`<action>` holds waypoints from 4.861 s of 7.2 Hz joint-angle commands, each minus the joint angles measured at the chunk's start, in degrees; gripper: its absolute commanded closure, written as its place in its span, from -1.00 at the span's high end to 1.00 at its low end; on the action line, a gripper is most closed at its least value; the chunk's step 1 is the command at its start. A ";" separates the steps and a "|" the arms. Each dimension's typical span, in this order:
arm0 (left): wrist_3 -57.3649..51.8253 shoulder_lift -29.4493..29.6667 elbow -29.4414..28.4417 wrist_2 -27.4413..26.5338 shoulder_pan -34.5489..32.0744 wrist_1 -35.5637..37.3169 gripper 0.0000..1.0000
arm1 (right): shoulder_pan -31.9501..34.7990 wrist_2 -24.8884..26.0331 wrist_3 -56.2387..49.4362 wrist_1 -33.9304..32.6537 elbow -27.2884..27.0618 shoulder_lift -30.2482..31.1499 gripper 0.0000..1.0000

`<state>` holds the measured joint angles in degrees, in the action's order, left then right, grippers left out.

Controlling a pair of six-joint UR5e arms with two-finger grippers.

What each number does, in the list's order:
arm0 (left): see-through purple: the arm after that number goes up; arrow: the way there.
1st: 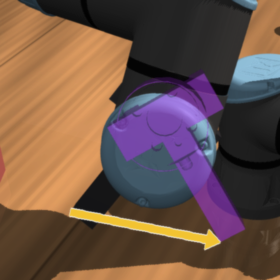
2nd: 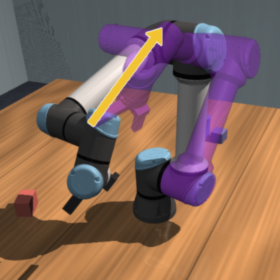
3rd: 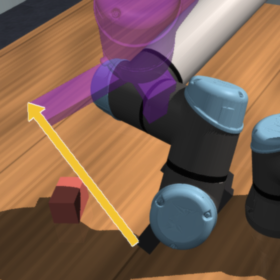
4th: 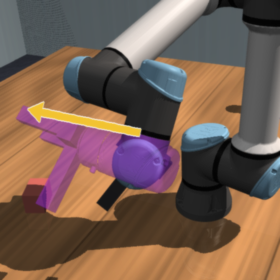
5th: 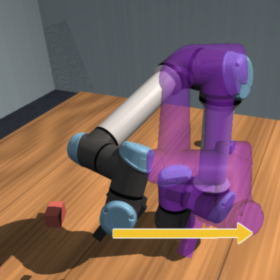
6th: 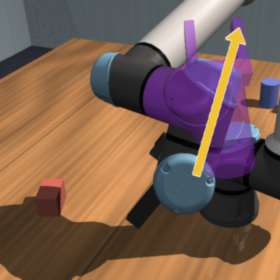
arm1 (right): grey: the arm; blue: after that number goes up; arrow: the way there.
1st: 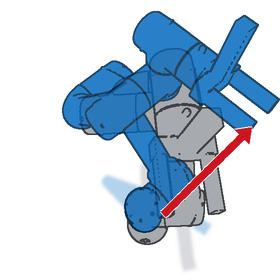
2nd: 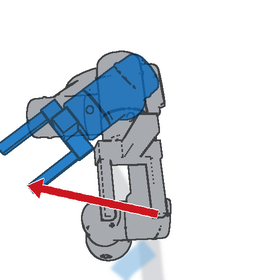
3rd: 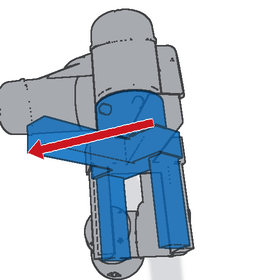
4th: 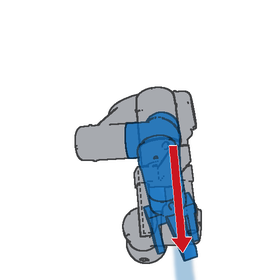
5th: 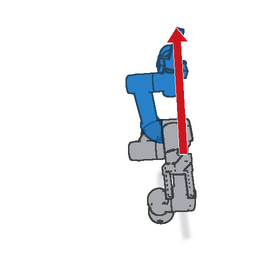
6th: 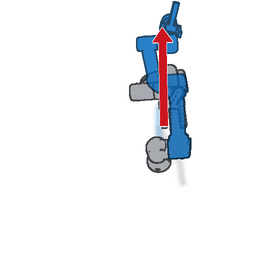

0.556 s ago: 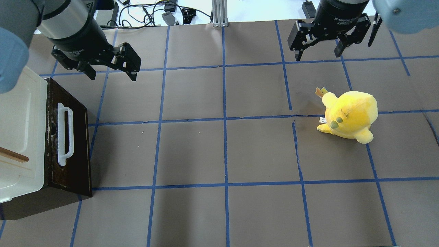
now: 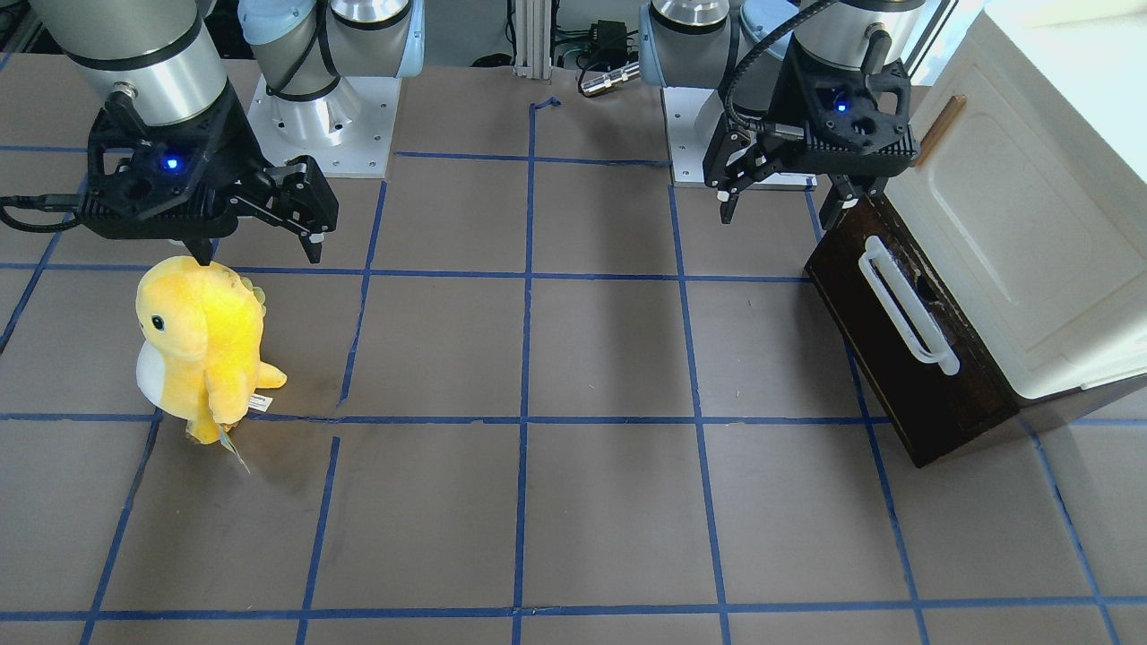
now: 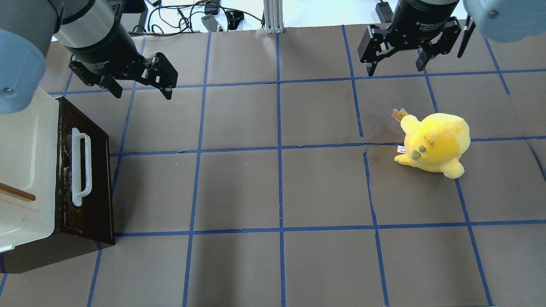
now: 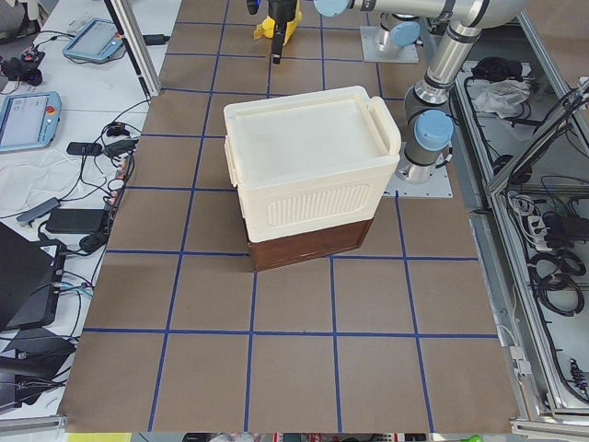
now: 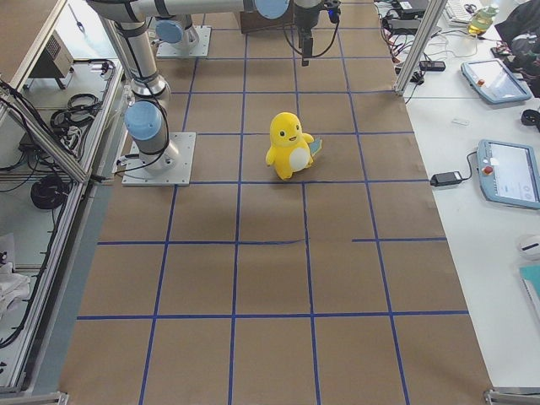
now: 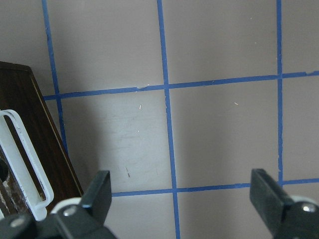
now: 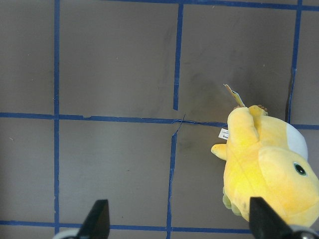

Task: Pull drawer sideways
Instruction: 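Move the left gripper down to the white handle of the wooden drawer, then close the left gripper around the white drawer handle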

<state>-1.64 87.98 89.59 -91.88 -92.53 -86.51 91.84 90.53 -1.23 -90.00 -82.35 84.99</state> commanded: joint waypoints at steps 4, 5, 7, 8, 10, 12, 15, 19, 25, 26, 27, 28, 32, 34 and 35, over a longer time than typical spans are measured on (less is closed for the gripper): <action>12.40 5.70 9.79 -0.40 -5.46 12.84 1.00 | 0.00 0.00 0.00 0.00 0.00 0.00 1.00; 17.15 6.32 11.38 -0.32 -5.73 13.47 1.00 | 0.00 0.00 0.00 0.00 0.00 0.00 1.00; 20.36 6.67 15.15 -7.72 -5.82 13.47 1.00 | 0.00 0.00 0.00 0.00 0.00 0.00 1.00; 21.41 6.76 18.83 -12.66 -5.82 13.47 1.00 | 0.00 0.00 0.00 0.00 0.00 0.00 1.00; 21.86 8.33 22.64 -20.83 -5.65 12.86 1.00 | 0.00 0.00 0.00 0.00 0.00 0.00 1.00; 21.85 9.83 23.79 -35.14 -5.65 6.22 1.00 | 0.00 0.00 0.00 0.00 0.00 0.00 1.00; 22.29 12.73 24.93 -48.26 -5.12 5.47 1.00 | 0.00 0.00 0.00 0.00 0.00 0.00 1.00; 22.47 16.51 24.24 -53.84 -1.70 6.35 0.97 | 0.00 0.00 0.00 0.00 0.00 0.00 1.00; 22.30 18.62 23.18 -55.59 0.24 6.88 0.72 | 0.00 0.00 -0.09 0.00 0.00 0.00 1.00; 22.30 18.72 23.09 -55.69 0.24 6.88 0.72 | 0.00 0.00 0.00 0.00 0.00 0.00 1.00; 22.30 18.80 23.09 -55.78 0.24 6.88 0.70 | 0.00 0.00 0.00 0.00 0.00 0.00 1.00; 22.30 18.89 22.57 -55.78 0.33 6.88 0.65 | 0.00 0.00 0.00 0.00 0.00 0.00 1.00; 22.12 19.33 22.04 -55.78 0.76 6.88 0.46 | 0.00 0.00 0.00 0.00 0.00 0.00 1.00; 22.12 19.51 22.03 -55.78 1.30 6.70 0.43 | 0.00 0.00 0.00 0.00 0.00 0.00 1.00; 22.03 19.42 22.03 -55.86 1.38 6.70 0.35 | 0.00 0.00 0.00 0.00 0.00 0.00 1.00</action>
<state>20.44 107.39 111.62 -147.68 -91.27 -79.77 91.85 90.53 -1.23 -90.00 -82.35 84.99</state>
